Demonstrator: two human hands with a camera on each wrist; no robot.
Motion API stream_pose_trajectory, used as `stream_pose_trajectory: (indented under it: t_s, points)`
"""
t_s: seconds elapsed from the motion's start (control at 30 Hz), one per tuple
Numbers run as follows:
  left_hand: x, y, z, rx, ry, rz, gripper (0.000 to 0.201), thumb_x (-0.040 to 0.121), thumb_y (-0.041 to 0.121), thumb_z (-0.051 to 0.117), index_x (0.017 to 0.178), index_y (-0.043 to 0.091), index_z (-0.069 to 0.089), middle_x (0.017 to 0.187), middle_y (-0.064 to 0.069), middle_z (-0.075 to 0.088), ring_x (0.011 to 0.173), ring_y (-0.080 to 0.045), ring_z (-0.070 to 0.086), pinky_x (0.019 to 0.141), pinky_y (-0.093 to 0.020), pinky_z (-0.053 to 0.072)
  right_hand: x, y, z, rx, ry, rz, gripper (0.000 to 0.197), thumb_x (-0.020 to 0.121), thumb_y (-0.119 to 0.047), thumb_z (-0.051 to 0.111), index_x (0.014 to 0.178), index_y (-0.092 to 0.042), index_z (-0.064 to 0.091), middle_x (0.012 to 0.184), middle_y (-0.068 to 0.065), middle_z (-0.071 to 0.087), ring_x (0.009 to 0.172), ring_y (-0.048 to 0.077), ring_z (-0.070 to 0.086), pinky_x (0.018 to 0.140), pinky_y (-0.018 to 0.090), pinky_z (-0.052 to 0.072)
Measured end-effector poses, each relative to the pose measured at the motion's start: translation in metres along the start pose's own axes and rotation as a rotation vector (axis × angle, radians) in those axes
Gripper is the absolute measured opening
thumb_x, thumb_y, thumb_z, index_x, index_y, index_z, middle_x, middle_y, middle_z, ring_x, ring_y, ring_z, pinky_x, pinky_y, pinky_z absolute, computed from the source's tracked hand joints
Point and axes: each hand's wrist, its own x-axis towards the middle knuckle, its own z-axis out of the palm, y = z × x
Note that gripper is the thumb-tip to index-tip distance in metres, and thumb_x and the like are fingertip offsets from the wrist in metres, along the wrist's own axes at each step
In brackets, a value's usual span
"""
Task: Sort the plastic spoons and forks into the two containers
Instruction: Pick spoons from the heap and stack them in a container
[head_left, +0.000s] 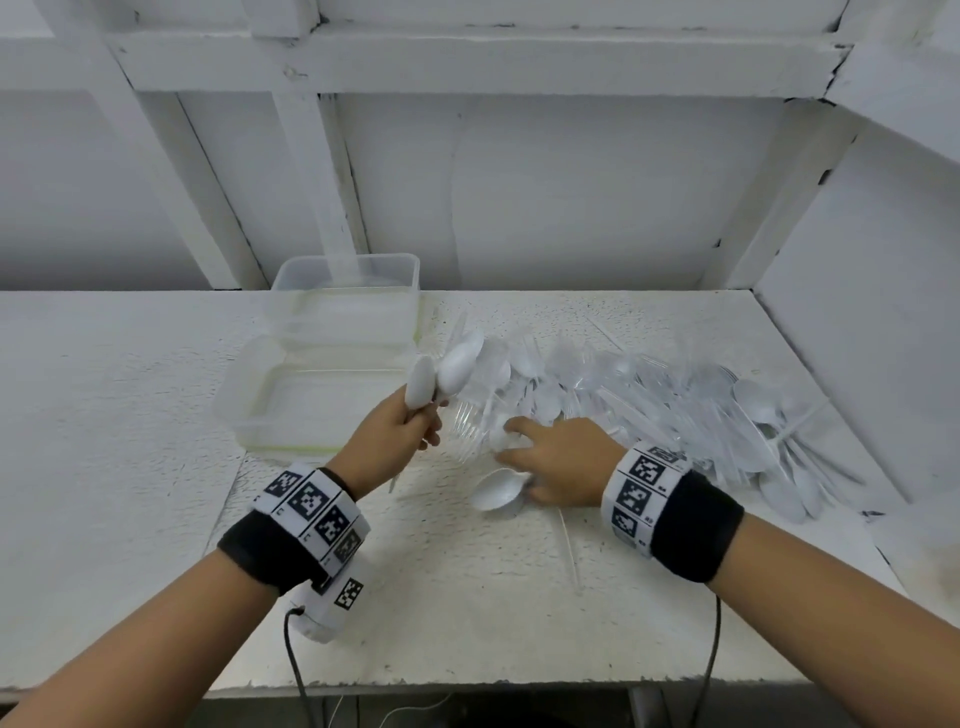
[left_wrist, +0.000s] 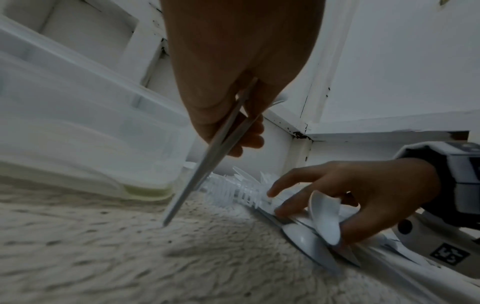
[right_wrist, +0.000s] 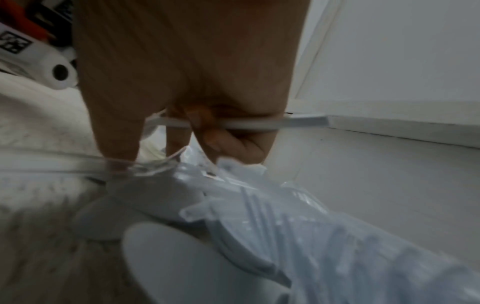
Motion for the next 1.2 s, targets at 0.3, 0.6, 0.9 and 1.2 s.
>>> stream_pose_trajectory:
  t_s: [0.3,0.6,0.9,1.2]
  points:
    - [0.002,-0.002,0.006,-0.114,0.04,-0.088,0.024,0.095,0.006,0.033,0.09,0.02,0.052,0.068,-0.001,0.043,0.06,-0.015,0.037,0.057,-0.026,0.033,-0.011,0.009,0.016,0.191,0.505,-0.218,0.034,0.077,-0.031,0.063,0.108,-0.02,0.069,0.104,-0.002,0.071,0.058,0.011,0.066,0.037,0.017,0.043]
    - [0.005,0.0,0.016,-0.091,-0.002,-0.093,0.02,0.095,0.009,0.035,0.098,0.012,0.054,0.07,0.0,0.045,0.063,-0.015,0.039,0.059,-0.025,0.035,-0.011,0.011,0.006,0.458,0.607,-0.169,0.038,0.081,-0.032,0.053,0.11,-0.014,0.069,0.105,0.001,0.07,0.072,0.013,0.069,0.048,0.022,0.054]
    - [-0.004,-0.003,0.022,0.156,-0.157,0.069,0.025,0.088,0.017,0.062,0.068,0.02,0.049,0.06,0.009,0.044,0.05,0.0,0.039,0.051,-0.013,0.031,-0.008,0.018,-0.023,0.62,1.111,0.196,0.015,0.082,-0.003,0.046,0.087,0.004,0.058,0.068,0.02,0.062,0.054,-0.005,0.043,0.058,0.001,0.041]
    - [-0.004,0.009,0.057,1.035,-0.53,0.341,0.053,0.089,0.032,0.056,0.138,0.031,0.037,0.108,-0.002,0.062,0.097,-0.02,0.057,0.07,-0.025,0.037,-0.031,0.037,-0.047,1.034,1.068,0.49,0.017,0.1,-0.013,0.035,0.1,-0.023,0.048,0.075,-0.006,0.064,0.053,0.016,0.049,0.053,0.018,0.039]
